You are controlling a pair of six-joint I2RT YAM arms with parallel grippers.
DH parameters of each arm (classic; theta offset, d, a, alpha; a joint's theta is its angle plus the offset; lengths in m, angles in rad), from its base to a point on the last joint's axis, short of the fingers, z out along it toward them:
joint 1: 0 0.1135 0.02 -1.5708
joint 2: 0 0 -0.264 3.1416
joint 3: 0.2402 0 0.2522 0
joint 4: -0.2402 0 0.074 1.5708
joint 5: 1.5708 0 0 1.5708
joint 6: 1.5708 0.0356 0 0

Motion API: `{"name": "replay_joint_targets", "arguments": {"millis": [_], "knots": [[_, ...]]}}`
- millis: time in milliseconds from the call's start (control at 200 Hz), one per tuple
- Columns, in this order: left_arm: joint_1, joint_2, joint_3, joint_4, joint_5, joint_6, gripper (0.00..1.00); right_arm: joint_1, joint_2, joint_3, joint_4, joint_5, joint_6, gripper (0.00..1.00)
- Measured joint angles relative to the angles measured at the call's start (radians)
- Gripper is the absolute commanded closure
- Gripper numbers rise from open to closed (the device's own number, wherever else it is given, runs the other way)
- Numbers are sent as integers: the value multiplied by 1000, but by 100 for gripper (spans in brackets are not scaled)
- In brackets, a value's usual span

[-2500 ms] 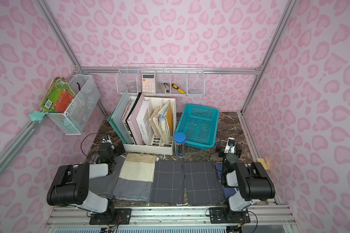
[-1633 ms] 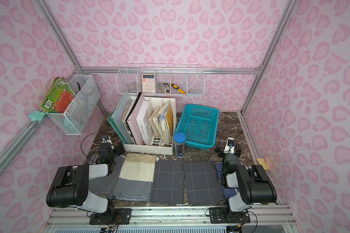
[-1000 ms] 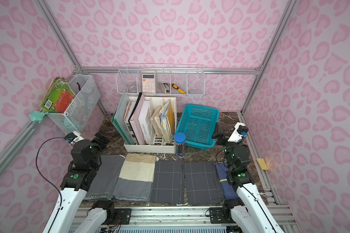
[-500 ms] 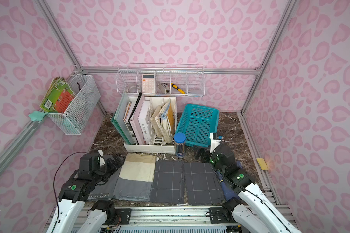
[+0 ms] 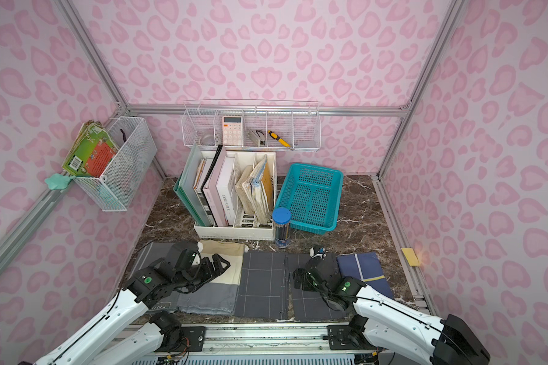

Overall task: Put the folded pillowcase in the basket
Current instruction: Move the pillowcase to the center of the board.

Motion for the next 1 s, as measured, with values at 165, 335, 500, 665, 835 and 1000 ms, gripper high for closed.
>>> {"name": "replay_joint_targets", "arguments": {"millis": [165,335,500,665,835,1000], "knots": [[-119,112,8,82,-37,-37,4,-109,35,-87,168,-56,27,5],[-202,240,49,155,-63,-67,7,-227,61,-128,331,-131,27,5],[-263,401,135,217,-72,-73,13,-282,93,-72,311,-164,13,6],[-312,549,239,268,-70,-64,19,-291,6,36,178,-122,-46,7],[-361,713,360,310,-49,-45,24,-370,-89,67,18,-46,-87,9],[-403,903,526,331,-2,-13,29,-480,-69,62,-60,-38,-107,16]]}}
